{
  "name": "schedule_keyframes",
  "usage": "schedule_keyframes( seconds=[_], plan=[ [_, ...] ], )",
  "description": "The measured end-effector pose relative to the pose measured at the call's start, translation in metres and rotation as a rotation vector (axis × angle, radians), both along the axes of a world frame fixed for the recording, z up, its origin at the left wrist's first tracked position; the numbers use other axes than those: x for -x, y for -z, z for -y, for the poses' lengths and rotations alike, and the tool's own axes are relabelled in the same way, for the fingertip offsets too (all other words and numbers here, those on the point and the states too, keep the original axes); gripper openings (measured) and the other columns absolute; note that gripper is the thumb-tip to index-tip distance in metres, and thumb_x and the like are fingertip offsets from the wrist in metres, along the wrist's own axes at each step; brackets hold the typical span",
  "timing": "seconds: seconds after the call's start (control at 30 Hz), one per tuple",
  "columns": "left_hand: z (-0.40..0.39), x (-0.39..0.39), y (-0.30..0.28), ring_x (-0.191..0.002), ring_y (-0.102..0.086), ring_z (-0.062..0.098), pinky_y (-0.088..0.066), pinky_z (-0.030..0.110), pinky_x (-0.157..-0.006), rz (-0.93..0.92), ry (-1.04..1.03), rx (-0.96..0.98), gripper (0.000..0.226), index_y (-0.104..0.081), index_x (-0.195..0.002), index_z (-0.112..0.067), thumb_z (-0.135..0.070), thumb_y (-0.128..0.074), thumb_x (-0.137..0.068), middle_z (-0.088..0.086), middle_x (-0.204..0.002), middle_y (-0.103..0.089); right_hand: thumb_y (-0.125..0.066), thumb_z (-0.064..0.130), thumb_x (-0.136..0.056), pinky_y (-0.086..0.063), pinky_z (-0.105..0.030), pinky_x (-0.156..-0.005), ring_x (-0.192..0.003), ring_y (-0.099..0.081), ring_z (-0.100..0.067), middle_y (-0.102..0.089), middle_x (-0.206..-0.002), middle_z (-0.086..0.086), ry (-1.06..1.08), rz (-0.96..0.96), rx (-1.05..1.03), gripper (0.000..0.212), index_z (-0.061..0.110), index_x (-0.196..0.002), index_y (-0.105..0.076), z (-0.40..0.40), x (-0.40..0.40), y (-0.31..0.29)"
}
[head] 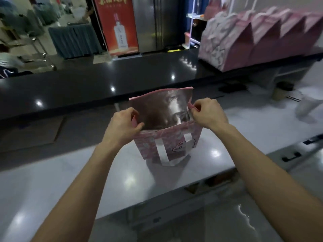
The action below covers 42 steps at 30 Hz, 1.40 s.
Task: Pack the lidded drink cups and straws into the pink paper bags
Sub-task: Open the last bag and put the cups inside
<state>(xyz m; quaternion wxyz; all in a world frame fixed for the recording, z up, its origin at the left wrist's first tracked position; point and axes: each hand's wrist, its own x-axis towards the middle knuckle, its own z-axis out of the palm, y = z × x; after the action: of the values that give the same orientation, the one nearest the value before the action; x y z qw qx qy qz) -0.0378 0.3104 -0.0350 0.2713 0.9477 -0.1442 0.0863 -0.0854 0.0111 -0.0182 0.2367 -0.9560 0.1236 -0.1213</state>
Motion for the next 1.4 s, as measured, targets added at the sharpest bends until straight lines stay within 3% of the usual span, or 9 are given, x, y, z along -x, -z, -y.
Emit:
schedule_keyframes(
  seconds=[0.13, 0.33, 0.57, 0.73, 0.83, 0.93, 1.07, 1.27, 1.4],
  plan=[
    [0.114, 0.006, 0.003, -0.101, -0.069, 0.015, -0.062, 0.036, -0.089, 0.02, 0.079, 0.034, 0.042, -0.072, -0.123, -0.023, -0.04, -0.087, -0.088, -0.007, -0.11, -0.074, -0.06, 0.026, -0.104, -0.039, -0.029, -0.054, -0.07, -0.065, -0.024, -0.067, -0.072, 0.002, 0.093, 0.014, -0.008, 0.03, 0.02, -0.077, -0.07, 0.111, 0.03, 0.004],
    [0.249, -0.001, 0.001, -0.095, -0.071, 0.013, -0.064, 0.037, -0.086, 0.011, 0.169, 0.133, 0.03, -0.075, -0.114, -0.022, -0.029, -0.087, -0.088, -0.011, -0.1, -0.072, -0.06, 0.043, -0.107, -0.059, -0.04, -0.078, -0.089, -0.071, -0.021, -0.076, -0.095, 0.001, 0.167, 0.043, -0.092, 0.028, 0.02, -0.105, -0.077, 0.237, 0.046, 0.006],
    [0.379, -0.039, 0.013, -0.094, -0.071, 0.013, -0.065, 0.041, -0.086, -0.02, 0.219, 0.192, 0.039, -0.073, -0.117, -0.021, -0.033, -0.09, -0.083, -0.008, -0.101, -0.073, -0.062, 0.047, -0.105, -0.046, -0.031, -0.083, -0.104, -0.066, -0.018, -0.075, -0.121, -0.001, 0.241, 0.046, -0.111, 0.034, 0.024, -0.129, -0.069, 0.356, 0.034, 0.015],
    [0.458, -0.077, 0.026, -0.09, -0.07, 0.008, -0.064, 0.036, -0.083, -0.068, 0.23, 0.241, 0.042, -0.071, -0.113, -0.025, -0.04, -0.092, -0.08, -0.013, -0.097, -0.07, -0.056, 0.047, -0.108, -0.047, -0.035, -0.083, -0.11, -0.068, -0.026, -0.075, -0.12, -0.005, 0.251, -0.004, -0.068, 0.037, 0.021, -0.132, -0.068, 0.439, 0.003, 0.017],
    [0.496, -0.097, 0.031, -0.091, -0.069, 0.009, -0.064, 0.035, -0.08, -0.112, 0.208, 0.236, 0.045, -0.068, -0.11, -0.026, -0.044, -0.094, -0.078, -0.012, -0.098, -0.07, -0.048, 0.054, -0.109, -0.054, -0.043, -0.08, -0.095, -0.067, -0.025, -0.073, -0.103, -0.001, 0.232, -0.063, -0.049, 0.042, 0.021, -0.113, -0.073, 0.484, -0.02, 0.015],
    [0.522, -0.109, 0.035, -0.087, -0.069, 0.009, -0.065, 0.038, -0.076, -0.151, 0.183, 0.198, 0.044, -0.064, -0.104, -0.03, -0.047, -0.094, -0.076, -0.011, -0.096, -0.07, -0.045, 0.041, -0.109, -0.049, -0.043, -0.069, -0.084, -0.066, -0.03, -0.069, -0.084, -0.004, 0.245, -0.04, -0.057, 0.042, 0.015, -0.086, -0.07, 0.528, -0.04, 0.016],
    [0.541, -0.121, 0.035, -0.081, -0.068, 0.006, -0.059, 0.031, -0.065, -0.144, 0.125, 0.143, 0.043, -0.059, -0.095, -0.038, -0.055, -0.091, -0.073, -0.014, -0.091, -0.068, -0.055, 0.019, -0.1, -0.06, -0.049, -0.092, -0.104, -0.07, -0.032, -0.078, -0.114, -0.01, 0.28, -0.064, 0.006, 0.027, 0.016, -0.116, -0.077, 0.589, -0.075, 0.024],
    [0.562, -0.113, 0.031, -0.084, -0.067, 0.005, -0.053, 0.025, -0.064, -0.168, 0.034, 0.045, 0.045, -0.061, -0.096, -0.041, -0.07, -0.086, -0.072, -0.018, -0.095, -0.067, -0.081, 0.041, -0.087, -0.055, -0.048, -0.103, -0.13, -0.058, -0.039, -0.05, -0.148, -0.014, 0.095, -0.319, 0.113, 0.078, 0.017, -0.153, -0.049, 0.665, -0.149, 0.054],
    [0.571, -0.087, 0.019, -0.086, -0.069, 0.005, -0.058, 0.027, -0.069, -0.211, -0.029, 0.002, 0.04, -0.066, -0.096, -0.04, -0.072, -0.081, -0.078, -0.018, -0.095, -0.07, -0.088, 0.059, -0.082, -0.053, -0.048, -0.105, -0.13, -0.058, -0.044, -0.045, -0.149, -0.022, -0.057, -0.539, 0.2, 0.098, 0.013, -0.155, -0.042, 0.69, -0.185, 0.088]
  ],
)
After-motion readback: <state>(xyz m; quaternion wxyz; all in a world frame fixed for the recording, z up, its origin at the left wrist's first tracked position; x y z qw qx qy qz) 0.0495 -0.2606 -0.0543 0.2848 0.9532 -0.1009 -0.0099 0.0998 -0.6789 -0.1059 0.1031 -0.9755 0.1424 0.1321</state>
